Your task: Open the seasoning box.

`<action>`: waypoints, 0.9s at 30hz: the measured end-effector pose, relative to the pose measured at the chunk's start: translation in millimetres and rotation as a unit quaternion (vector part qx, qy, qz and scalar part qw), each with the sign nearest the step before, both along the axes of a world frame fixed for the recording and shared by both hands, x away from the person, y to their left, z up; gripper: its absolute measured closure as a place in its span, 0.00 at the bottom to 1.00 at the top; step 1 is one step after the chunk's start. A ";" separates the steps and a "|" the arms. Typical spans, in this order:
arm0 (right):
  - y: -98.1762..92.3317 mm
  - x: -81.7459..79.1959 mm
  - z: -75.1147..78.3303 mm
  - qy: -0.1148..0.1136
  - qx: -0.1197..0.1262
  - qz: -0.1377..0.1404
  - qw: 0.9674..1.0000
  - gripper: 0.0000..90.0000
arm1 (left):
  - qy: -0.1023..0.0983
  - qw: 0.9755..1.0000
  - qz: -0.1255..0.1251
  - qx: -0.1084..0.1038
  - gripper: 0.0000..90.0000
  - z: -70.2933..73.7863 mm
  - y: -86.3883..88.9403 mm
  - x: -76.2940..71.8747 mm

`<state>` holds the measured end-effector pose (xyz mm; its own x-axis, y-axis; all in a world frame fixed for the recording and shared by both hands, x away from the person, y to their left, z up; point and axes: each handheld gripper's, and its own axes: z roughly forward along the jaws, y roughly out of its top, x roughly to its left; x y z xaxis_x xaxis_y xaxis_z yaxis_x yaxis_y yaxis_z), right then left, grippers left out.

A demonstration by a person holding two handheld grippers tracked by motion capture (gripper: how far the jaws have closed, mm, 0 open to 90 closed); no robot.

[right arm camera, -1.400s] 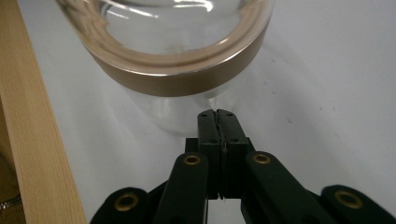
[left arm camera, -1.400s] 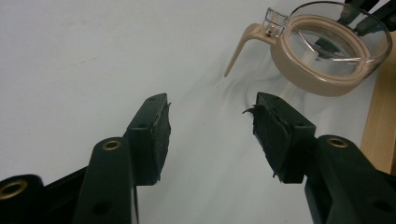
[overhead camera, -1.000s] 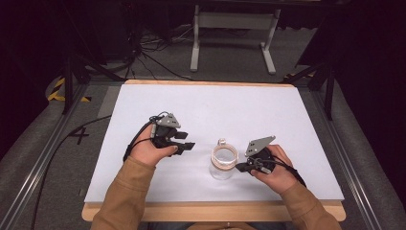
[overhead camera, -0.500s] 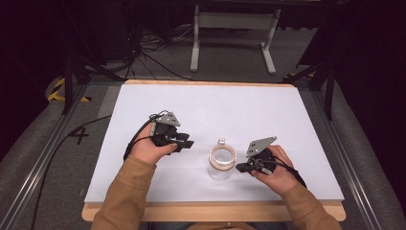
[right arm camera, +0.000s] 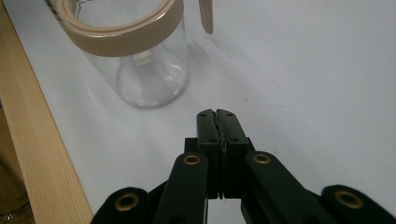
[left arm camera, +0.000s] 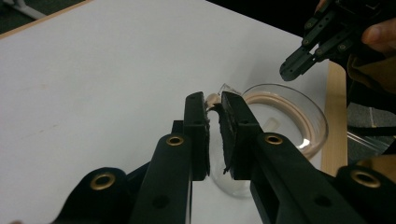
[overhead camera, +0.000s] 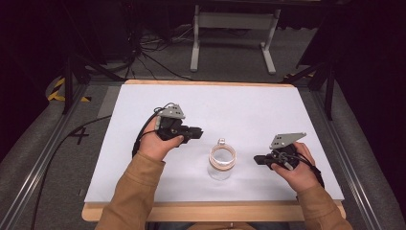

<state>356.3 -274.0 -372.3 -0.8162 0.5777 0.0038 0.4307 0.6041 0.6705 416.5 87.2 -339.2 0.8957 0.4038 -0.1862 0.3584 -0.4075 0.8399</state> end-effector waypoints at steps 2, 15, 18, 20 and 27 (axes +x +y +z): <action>-1.4 -1.1 -0.6 0.001 0.001 -0.003 1.000 1.00 | 0.005 1.000 0.000 -0.004 0.90 -2.3 -7.5 4.4; 0.8 -7.6 -9.1 0.006 -0.001 0.000 1.000 1.00 | 0.023 0.999 -0.028 -0.007 0.90 -22.5 -46.1 20.9; 2.1 -8.1 -10.6 0.008 -0.001 0.002 1.000 1.00 | 0.028 0.999 -0.025 -0.017 0.91 -26.1 -51.3 21.8; 3.3 -8.6 -11.3 0.008 -0.002 0.003 1.000 1.00 | 0.028 0.999 -0.025 -0.017 0.92 -26.9 -52.7 22.1; 6.8 -10.1 -12.8 0.007 -0.005 0.008 1.000 1.00 | 0.037 0.999 -0.029 -0.020 0.94 -32.4 -58.6 22.7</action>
<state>346.2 -267.1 -385.2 -0.8256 0.5642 0.0089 0.4295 0.6182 0.6583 439.2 28.6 -371.6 0.9011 0.3416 -0.2671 0.3957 -0.3959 0.8287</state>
